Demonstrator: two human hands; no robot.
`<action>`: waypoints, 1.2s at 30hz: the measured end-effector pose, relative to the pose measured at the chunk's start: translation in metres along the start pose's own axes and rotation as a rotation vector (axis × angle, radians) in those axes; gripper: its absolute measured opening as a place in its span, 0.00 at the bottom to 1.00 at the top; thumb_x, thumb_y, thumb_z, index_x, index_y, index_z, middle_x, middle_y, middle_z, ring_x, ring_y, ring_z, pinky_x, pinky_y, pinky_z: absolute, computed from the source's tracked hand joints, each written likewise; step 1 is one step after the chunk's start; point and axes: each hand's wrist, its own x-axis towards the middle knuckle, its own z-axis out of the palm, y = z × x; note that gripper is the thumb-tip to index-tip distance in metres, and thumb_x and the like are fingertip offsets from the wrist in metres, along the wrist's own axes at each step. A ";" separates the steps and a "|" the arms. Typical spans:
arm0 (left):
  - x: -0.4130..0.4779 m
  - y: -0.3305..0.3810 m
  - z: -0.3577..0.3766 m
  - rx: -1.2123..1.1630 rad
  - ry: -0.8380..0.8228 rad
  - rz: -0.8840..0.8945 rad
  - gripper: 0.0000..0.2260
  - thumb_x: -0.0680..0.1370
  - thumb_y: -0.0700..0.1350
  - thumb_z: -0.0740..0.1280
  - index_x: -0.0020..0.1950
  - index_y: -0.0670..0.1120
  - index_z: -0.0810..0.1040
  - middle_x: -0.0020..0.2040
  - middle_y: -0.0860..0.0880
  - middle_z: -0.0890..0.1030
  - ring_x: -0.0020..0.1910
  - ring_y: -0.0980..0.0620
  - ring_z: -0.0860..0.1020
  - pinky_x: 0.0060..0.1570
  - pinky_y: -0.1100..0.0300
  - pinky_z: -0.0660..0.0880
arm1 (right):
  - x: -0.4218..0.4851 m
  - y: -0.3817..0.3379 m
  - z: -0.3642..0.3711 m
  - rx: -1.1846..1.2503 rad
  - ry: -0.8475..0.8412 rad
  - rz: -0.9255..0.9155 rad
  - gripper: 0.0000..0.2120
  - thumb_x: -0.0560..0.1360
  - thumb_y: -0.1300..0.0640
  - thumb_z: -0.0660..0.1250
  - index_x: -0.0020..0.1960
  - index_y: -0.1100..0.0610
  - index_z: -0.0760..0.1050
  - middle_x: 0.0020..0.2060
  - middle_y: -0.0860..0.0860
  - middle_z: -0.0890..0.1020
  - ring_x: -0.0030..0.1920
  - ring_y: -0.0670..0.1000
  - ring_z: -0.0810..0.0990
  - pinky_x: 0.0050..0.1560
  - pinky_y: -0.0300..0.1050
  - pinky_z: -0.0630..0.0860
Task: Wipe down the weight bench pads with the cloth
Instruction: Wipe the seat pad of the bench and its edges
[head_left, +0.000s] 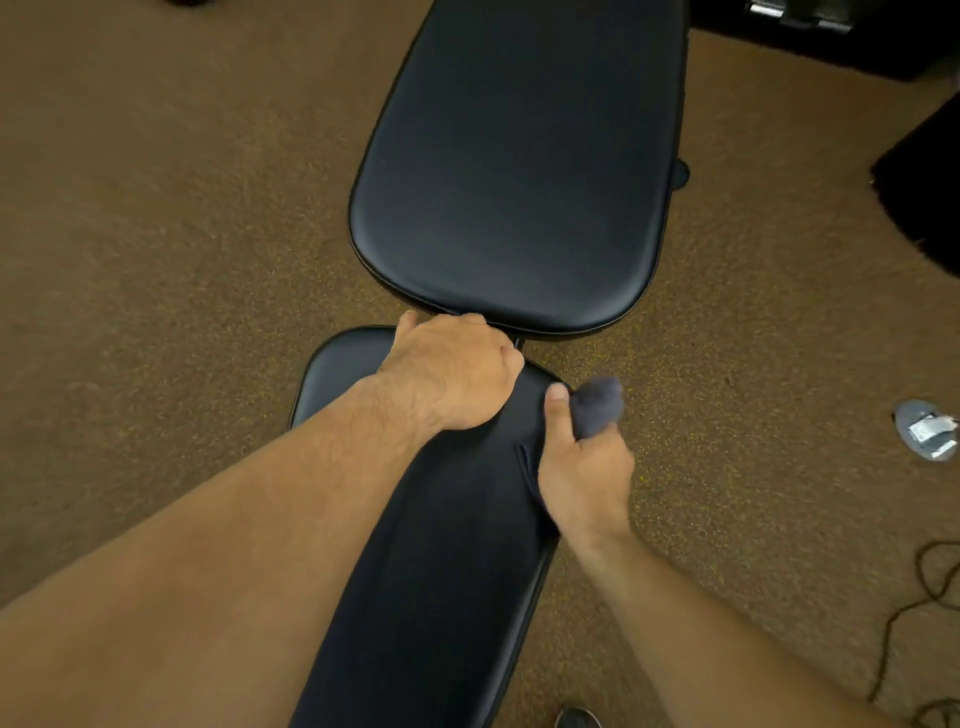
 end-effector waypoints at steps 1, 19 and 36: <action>0.001 -0.002 -0.003 -0.027 0.020 0.027 0.19 0.81 0.48 0.49 0.52 0.50 0.80 0.53 0.51 0.79 0.55 0.50 0.75 0.66 0.43 0.62 | 0.013 -0.008 0.000 -0.093 -0.021 -0.024 0.23 0.76 0.34 0.60 0.45 0.55 0.74 0.37 0.47 0.77 0.42 0.52 0.80 0.43 0.42 0.74; -0.020 -0.057 -0.019 -0.599 0.365 -0.048 0.12 0.81 0.49 0.57 0.51 0.49 0.81 0.50 0.52 0.80 0.52 0.54 0.76 0.55 0.56 0.72 | 0.013 -0.069 0.035 -0.717 -0.170 -0.633 0.24 0.78 0.38 0.59 0.62 0.56 0.75 0.57 0.53 0.78 0.56 0.56 0.76 0.58 0.56 0.73; -0.071 0.015 -0.109 -1.468 -0.206 -0.331 0.12 0.79 0.52 0.67 0.58 0.46 0.79 0.51 0.42 0.85 0.49 0.41 0.83 0.46 0.47 0.82 | -0.042 -0.159 -0.094 -0.436 -0.302 -0.531 0.53 0.64 0.44 0.80 0.79 0.52 0.53 0.65 0.48 0.65 0.67 0.48 0.65 0.58 0.38 0.66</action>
